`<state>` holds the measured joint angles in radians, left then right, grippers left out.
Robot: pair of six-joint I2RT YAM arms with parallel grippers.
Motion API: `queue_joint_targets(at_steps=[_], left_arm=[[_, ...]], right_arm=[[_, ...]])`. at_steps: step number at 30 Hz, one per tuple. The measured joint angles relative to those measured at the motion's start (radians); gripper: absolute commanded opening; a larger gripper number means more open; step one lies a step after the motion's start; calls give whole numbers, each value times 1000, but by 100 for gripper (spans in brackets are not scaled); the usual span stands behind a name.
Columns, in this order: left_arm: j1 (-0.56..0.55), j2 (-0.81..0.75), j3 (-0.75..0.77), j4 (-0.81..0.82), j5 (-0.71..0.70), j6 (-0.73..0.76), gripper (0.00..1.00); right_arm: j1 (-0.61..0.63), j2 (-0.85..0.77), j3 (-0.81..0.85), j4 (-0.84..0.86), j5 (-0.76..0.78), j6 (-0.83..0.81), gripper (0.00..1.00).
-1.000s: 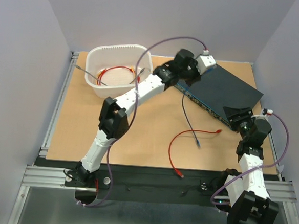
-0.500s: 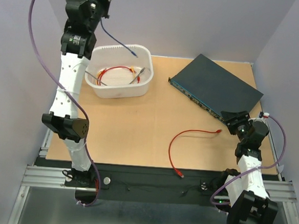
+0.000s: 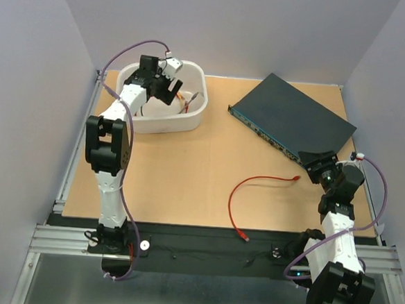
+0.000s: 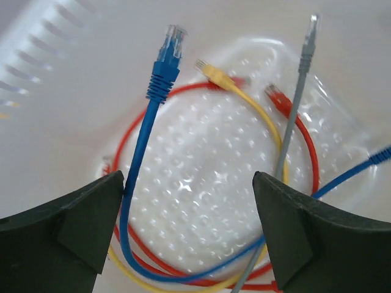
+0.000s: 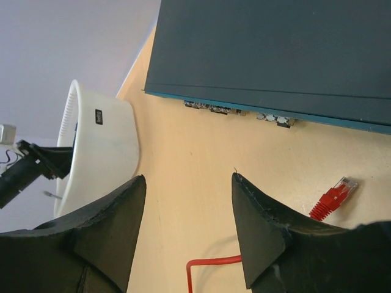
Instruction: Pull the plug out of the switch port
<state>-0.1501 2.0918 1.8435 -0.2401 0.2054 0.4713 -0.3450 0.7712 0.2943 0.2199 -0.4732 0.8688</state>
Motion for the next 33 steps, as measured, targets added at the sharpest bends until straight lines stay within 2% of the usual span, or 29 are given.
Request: queue_joint_targets(at_steps=[4,7,11,14,17,21,25,26,27,28,29,33], left_arm=[[-30,-90,-70,-31,7,-6,99],[-122,-239,-67,-47,14,-2,99],[-402,-429,-86,-40,105,20,99],[-638,-465,-169,-30,190,45,99],[-782,-375,-255,-24,214,67,99],[-843,-134,-299,-29,195,83,99],[-863,23,-300,-17,146,90,99],[-864,40,-296,-1,148,81,93],[-865,41,-294,14,126,79,54],[-865,41,-288,41,97,69,31],[-865,41,-284,58,80,75,0],[-864,37,-278,107,51,47,0]], right_arm=[[0,0,0,-12,0,-5,65],[0,0,0,-13,0,-7,66],[0,-3,0,-25,-1,-8,66],[0,-19,0,-42,0,-5,66],[0,-54,3,-74,10,-4,67],[0,-106,23,-136,40,-13,68],[0,-140,49,-187,64,-40,68],[0,-145,53,-197,67,-46,68],[0,-148,55,-206,70,-52,68],[0,-150,57,-214,71,-56,68],[0,-151,58,-226,74,-63,68],[0,-151,58,-251,82,-78,68]])
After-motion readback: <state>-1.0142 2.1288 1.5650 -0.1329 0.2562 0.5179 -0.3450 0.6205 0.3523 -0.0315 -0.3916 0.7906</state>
